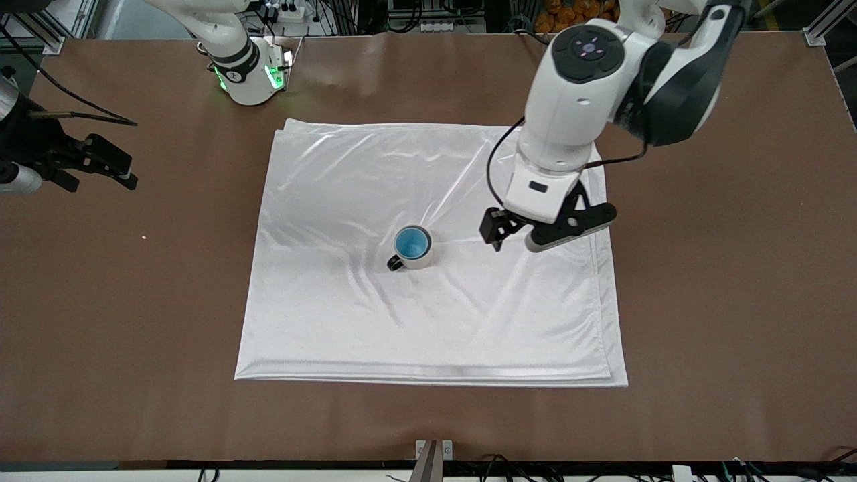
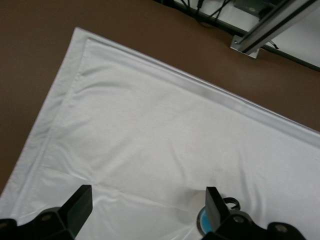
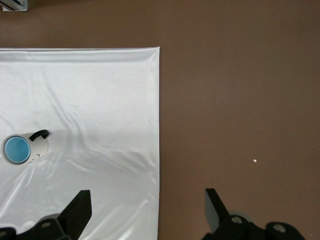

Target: Place blue cup into white mug on cloth

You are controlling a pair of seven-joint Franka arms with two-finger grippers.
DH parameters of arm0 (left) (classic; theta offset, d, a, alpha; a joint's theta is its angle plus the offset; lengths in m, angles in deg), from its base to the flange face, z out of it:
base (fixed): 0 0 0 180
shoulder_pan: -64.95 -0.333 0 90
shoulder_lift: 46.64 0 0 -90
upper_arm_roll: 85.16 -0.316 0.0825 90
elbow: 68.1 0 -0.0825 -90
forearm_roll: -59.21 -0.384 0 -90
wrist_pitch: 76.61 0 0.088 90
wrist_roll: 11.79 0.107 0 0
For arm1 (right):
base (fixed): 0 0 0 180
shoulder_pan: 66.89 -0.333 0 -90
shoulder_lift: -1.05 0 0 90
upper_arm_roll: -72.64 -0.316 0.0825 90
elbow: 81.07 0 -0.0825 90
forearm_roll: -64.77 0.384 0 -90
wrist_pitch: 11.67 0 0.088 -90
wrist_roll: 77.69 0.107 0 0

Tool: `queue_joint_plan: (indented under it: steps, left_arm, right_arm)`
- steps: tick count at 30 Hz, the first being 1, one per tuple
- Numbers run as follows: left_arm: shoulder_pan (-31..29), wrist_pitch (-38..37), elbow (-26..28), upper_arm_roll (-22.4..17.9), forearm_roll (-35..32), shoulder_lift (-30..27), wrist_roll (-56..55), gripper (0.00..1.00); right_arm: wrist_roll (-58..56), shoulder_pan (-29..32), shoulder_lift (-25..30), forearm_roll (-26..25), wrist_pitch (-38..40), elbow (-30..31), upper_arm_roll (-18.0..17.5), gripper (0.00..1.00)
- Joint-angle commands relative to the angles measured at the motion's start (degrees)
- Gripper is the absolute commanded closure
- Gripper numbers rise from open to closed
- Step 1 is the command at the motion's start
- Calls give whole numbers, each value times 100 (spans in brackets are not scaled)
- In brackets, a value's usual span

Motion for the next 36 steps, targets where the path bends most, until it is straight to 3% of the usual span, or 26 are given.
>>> queue_joint_plan:
  steps: [1, 7, 14, 22, 28, 36]
  left_arm:
    - [-496, -611, 166, 45, -122, -519, 738, 0]
    - [-1226, -1103, 166, 89, 18, -897, 1995, 0]
    - [-1858, -1561, 184, 80, 220, -1135, 2716, 0]
    - [-2702, -1570, 368, 89, 1011, -1231, 3772, 0]
    - [-2800, -1447, 597, 89, 1073, -1381, 3790, 0]
    - [-2958, -683, 1606, 98, 1082, -1943, 4026, 0]
  right_arm:
    - [-22, 78, 136, 36, -11, 6, -24, 0]
    - [-31, 61, 118, -104, -11, -47, -50, 0]
    - [-57, 34, 109, -192, -2, -56, -33, 0]
    - [-22, -10, 109, -368, 60, -56, -33, 0]
    - [-22, -19, 109, -386, 60, -56, -24, 0]
    - [-31, -27, 109, -508, 174, -47, -24, 0]
